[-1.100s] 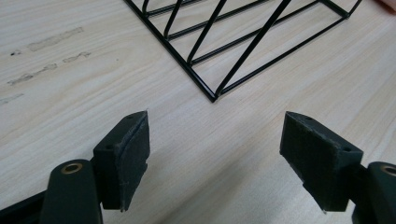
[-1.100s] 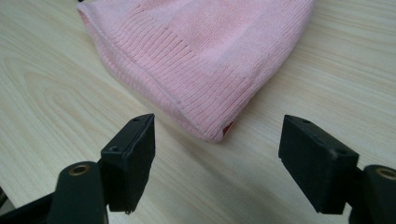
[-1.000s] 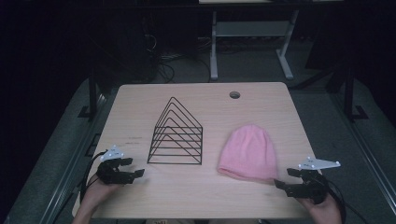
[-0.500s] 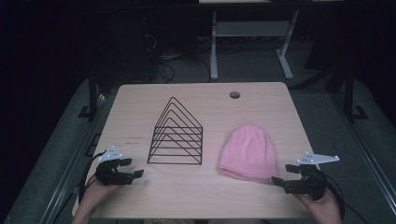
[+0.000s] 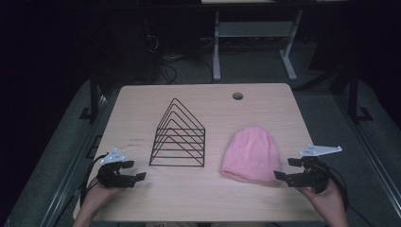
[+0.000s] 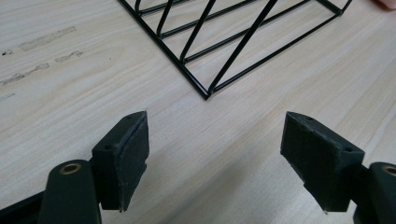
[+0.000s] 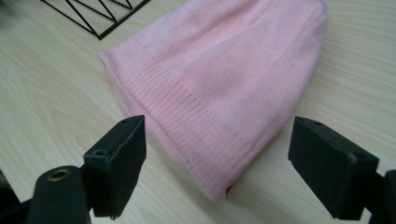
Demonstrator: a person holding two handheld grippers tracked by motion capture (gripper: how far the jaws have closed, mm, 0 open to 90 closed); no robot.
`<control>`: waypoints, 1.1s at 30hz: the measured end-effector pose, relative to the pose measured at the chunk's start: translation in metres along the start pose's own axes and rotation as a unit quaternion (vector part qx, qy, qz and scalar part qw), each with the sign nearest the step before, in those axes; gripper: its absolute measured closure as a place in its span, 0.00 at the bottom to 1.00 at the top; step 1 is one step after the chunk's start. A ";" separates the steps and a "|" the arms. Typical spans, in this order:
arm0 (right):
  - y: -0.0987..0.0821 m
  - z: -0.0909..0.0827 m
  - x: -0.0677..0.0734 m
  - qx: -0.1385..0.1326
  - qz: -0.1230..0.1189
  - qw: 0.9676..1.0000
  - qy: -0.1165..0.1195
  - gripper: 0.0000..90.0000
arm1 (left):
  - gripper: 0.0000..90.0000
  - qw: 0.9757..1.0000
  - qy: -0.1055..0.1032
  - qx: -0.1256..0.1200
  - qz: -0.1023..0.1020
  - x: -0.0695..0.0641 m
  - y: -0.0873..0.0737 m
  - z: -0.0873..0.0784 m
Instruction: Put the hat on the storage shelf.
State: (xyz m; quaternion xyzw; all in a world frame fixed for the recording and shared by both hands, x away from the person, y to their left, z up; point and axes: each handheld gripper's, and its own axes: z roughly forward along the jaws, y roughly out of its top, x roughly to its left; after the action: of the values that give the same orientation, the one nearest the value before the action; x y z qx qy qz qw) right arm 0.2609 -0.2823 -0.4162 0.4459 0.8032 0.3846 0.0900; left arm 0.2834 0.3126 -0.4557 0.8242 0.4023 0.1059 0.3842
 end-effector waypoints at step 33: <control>0.063 0.038 -0.027 0.071 -0.011 0.997 0.015 0.21 | 0.24 1.000 0.003 0.003 0.004 0.001 0.001 0.000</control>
State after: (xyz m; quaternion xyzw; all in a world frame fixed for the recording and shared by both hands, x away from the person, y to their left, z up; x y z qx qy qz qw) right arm 0.3360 -0.2636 -0.4035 0.4367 0.8345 0.3322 0.0504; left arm 0.2844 0.3133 -0.4549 0.8264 0.4007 0.1090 0.3804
